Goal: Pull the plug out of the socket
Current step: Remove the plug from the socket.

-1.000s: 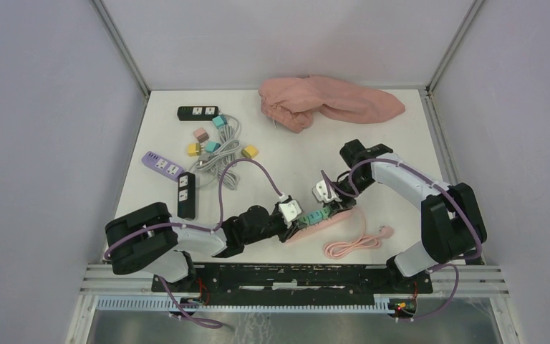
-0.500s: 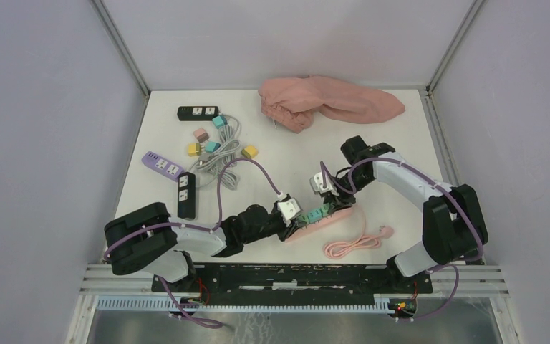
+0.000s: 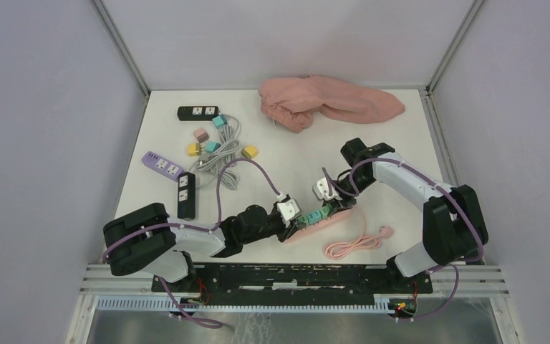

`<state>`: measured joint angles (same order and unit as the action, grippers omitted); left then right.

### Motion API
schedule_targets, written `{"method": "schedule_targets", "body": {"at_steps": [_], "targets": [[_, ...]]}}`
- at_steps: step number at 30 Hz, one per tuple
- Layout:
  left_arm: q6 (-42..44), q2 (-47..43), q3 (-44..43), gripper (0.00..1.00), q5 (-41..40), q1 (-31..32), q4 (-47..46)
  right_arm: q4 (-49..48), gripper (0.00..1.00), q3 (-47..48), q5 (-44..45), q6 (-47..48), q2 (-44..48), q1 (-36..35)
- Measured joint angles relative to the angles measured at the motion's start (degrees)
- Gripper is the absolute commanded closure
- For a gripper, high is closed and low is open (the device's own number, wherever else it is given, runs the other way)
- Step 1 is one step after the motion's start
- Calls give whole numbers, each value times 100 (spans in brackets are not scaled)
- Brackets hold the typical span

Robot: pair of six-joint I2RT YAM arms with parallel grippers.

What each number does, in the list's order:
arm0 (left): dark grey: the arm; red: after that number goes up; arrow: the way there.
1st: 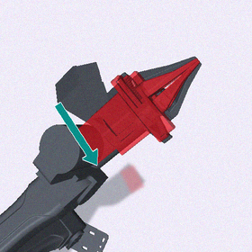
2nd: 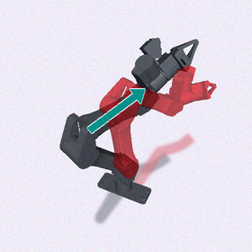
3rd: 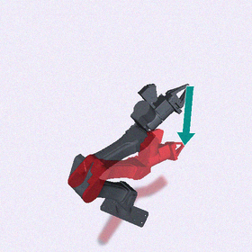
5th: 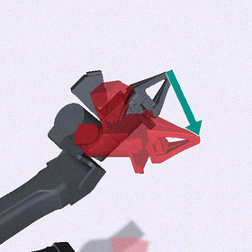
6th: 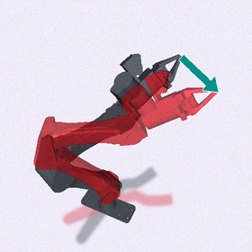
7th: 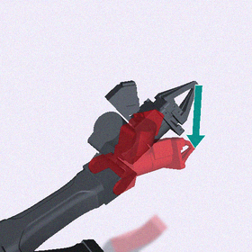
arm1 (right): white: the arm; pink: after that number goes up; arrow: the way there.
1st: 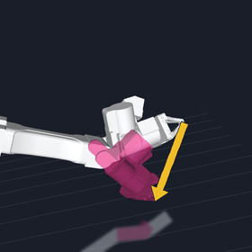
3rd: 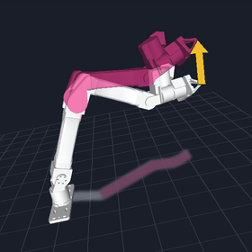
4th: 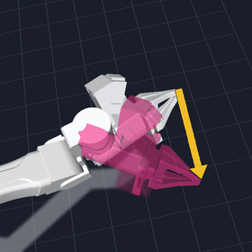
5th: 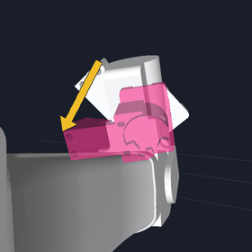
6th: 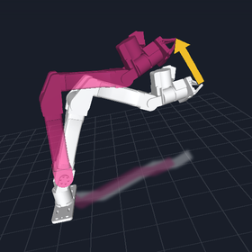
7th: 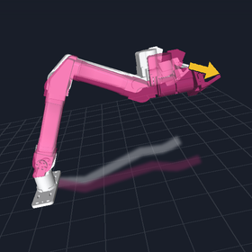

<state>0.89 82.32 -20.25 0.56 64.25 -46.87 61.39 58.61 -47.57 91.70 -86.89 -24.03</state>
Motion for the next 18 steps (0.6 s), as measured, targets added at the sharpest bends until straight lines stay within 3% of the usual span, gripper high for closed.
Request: {"method": "schedule_targets", "body": {"at_steps": [8, 13, 18], "targets": [[-2, 9, 7, 97, -24, -15, 105, -127, 100, 17, -59, -706, 140, 199], [-7, 9, 7, 95, -24, -15, 105, 20, 100, 17, -13, -566, 256, 507], [-96, -11, -4, 44, -61, -17, 151, 348, 99, 87, -216, -448, 256, 520]]}}
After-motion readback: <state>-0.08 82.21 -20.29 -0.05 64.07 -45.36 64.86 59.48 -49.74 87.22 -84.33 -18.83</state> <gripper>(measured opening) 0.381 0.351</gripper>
